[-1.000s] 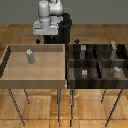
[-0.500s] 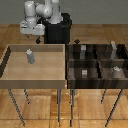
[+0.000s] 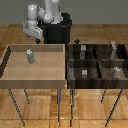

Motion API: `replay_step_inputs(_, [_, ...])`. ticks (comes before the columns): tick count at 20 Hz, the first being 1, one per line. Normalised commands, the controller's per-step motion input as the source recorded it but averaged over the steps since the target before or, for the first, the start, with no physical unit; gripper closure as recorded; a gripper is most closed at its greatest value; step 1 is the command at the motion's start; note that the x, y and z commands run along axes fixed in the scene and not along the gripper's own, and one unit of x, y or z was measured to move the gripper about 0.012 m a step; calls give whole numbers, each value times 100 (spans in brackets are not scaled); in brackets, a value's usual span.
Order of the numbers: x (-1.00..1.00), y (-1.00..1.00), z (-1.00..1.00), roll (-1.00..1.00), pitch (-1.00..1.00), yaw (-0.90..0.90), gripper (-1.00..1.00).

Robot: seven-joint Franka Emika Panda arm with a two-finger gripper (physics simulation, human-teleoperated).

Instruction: Place the milk carton into the appropriate compartment.

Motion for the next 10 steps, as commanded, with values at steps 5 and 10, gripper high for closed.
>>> replay_step_inputs(5, [20,0,-20,0,0,0,-100])
replay_step_inputs(10, [40,0,0,0,0,0,-100])
